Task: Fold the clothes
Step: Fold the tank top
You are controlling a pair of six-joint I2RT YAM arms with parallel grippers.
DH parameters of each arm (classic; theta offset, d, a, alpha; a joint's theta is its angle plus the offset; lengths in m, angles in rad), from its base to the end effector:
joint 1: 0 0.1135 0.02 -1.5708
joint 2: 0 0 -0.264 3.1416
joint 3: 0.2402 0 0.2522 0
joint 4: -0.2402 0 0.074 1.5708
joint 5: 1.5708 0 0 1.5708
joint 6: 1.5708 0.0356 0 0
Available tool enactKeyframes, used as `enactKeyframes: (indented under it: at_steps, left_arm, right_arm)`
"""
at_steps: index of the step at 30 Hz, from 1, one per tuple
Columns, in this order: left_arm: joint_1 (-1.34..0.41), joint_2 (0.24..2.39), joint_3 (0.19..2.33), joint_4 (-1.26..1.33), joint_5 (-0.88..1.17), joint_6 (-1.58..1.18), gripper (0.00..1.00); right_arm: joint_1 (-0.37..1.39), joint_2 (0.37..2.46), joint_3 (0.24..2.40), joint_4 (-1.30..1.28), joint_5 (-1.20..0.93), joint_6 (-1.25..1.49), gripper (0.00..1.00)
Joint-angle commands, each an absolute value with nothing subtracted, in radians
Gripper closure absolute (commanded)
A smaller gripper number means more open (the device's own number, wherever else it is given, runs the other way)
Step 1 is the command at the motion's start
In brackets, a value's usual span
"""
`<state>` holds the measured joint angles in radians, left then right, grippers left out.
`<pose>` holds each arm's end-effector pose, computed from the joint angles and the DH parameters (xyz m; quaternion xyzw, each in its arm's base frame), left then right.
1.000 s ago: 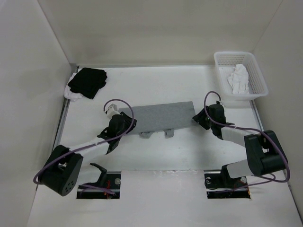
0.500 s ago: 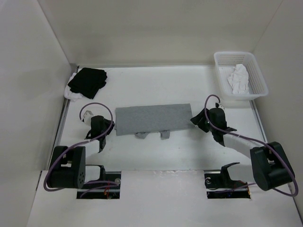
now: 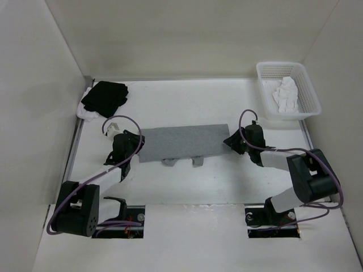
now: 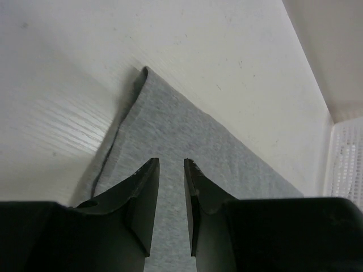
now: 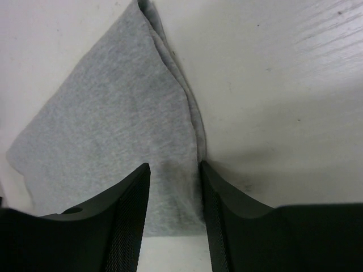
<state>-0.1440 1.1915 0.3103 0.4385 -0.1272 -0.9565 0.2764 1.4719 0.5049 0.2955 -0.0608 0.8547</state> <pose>0.2215 -0.0276 0.1611 -0.3645 0.7613 -0.2332 0.4829 0.2574 0.0753 0.1405 0.2440 0.8666 0.2559 0.3521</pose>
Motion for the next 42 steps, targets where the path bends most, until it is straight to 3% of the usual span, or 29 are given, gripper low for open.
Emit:
enactKeyframes:
  at_steps: [1,2,7,13,20,25,31,42]
  left_arm:
    - [-0.176,1.183,0.345,0.482,-0.121,-0.939,0.77]
    - [-0.201,1.16,0.347,0.492,-0.121,-0.942,0.77]
    - [-0.257,1.123,0.348,0.503,-0.132,-0.939,0.77]
    - [-0.32,1.137,0.344,0.525,-0.143,-0.949,0.77]
    - [-0.415,1.198,0.344,0.575,-0.153,-0.976,0.77]
    - [-0.436,1.19,0.348,0.583,-0.153,-0.985,0.77]
    - [-0.426,1.125,0.318,0.572,-0.152,-0.989,0.77]
    - [-0.317,0.948,0.235,0.499,-0.126,-0.996,0.76]
  right_arm:
    - [0.283,1.517,0.519,0.359,-0.1,0.917,0.55]
    - [0.283,1.519,0.506,0.4,-0.085,0.958,0.68]
    - [0.283,1.493,0.46,0.478,-0.035,1.011,0.87]
    - [0.226,1.387,0.388,0.554,-0.048,1.0,1.0]
    - [0.215,1.019,0.42,0.235,0.084,0.842,1.0]
    - [0.347,0.937,0.569,0.039,0.173,0.724,1.0]
    - [0.593,1.089,0.765,-0.037,0.273,0.612,0.99]
    - [0.916,1.659,1.256,-0.141,0.344,0.563,0.98]
